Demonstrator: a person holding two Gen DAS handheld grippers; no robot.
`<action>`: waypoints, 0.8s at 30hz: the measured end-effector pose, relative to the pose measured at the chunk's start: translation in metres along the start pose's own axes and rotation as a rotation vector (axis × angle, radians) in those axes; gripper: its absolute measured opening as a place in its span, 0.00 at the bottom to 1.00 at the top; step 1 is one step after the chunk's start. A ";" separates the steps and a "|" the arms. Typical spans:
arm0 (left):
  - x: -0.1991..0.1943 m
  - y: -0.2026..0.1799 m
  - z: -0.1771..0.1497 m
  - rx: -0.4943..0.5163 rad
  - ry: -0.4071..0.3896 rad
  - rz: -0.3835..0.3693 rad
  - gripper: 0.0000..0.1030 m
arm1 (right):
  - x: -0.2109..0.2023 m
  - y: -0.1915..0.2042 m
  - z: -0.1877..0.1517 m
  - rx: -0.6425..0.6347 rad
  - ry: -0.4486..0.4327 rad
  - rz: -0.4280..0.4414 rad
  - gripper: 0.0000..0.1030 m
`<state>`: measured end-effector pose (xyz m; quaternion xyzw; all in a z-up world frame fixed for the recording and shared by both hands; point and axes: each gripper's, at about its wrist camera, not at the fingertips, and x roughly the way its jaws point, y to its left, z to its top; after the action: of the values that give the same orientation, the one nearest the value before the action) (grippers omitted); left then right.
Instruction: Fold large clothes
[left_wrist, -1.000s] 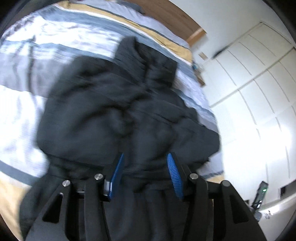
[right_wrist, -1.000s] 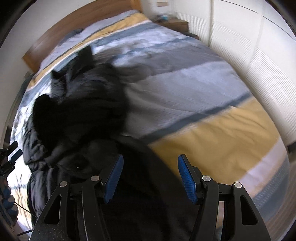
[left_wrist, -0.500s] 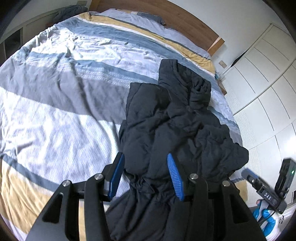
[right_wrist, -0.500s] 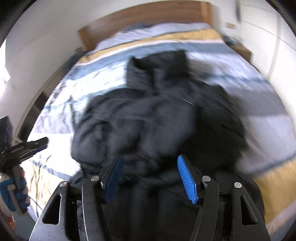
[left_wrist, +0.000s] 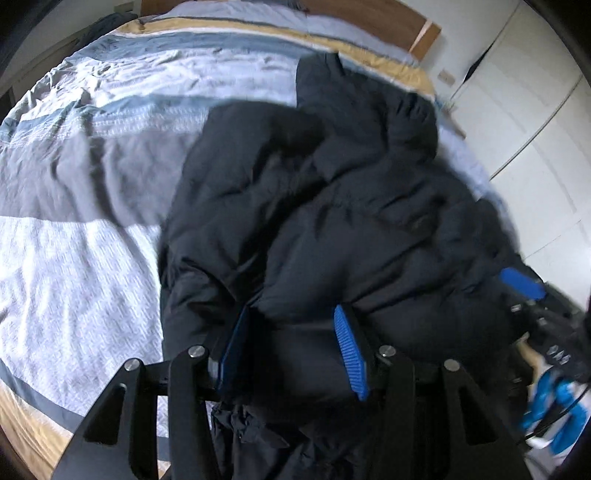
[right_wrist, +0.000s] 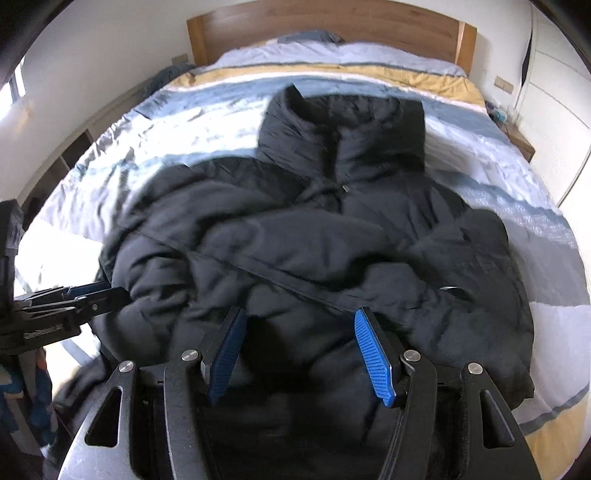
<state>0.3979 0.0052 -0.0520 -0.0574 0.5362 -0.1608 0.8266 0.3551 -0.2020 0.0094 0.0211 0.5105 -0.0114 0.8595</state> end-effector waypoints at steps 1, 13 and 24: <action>0.004 -0.001 -0.003 0.005 -0.001 0.009 0.45 | 0.002 -0.008 -0.006 -0.001 0.010 0.010 0.59; -0.031 -0.020 0.010 0.067 -0.089 0.052 0.47 | -0.038 -0.043 -0.020 -0.014 -0.021 0.063 0.58; 0.016 -0.040 0.003 0.110 -0.072 0.136 0.55 | 0.010 -0.038 -0.018 -0.087 0.016 0.060 0.59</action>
<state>0.3987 -0.0378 -0.0544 0.0191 0.4993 -0.1315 0.8562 0.3432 -0.2386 -0.0090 -0.0008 0.5164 0.0364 0.8556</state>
